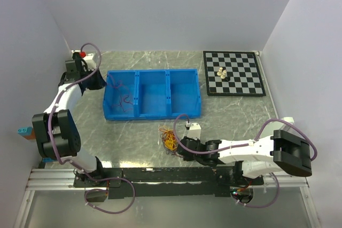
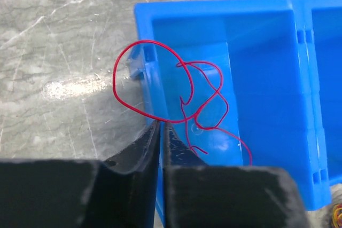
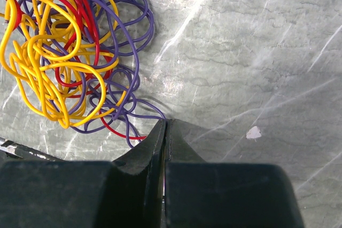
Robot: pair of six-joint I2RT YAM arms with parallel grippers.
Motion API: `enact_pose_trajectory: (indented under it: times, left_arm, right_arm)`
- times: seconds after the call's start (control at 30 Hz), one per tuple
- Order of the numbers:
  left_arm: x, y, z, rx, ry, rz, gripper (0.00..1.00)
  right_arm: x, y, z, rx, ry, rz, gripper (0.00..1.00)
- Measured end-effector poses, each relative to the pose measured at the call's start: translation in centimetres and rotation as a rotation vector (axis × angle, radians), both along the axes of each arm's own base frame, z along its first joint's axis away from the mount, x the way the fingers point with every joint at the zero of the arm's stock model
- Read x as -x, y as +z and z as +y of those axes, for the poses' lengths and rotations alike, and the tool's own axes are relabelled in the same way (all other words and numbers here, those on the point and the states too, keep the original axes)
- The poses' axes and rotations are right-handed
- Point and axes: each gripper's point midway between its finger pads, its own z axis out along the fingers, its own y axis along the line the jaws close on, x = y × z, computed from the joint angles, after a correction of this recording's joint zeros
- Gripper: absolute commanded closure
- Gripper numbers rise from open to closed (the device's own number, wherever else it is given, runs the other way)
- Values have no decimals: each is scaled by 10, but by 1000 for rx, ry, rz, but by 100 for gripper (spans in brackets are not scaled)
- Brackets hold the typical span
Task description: Untangle the cables
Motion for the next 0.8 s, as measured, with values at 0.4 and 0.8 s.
enact_pose_trajectory:
  times: [0.4, 0.8]
  left_arm:
    - [17, 20, -56, -57, -129, -83, 99]
    - [24, 31, -86, -76, -171, -109, 52]
  right_arm:
    - [0, 0, 0, -12, -2, -2, 100]
    - [0, 0, -1, -27, -6, -4, 100]
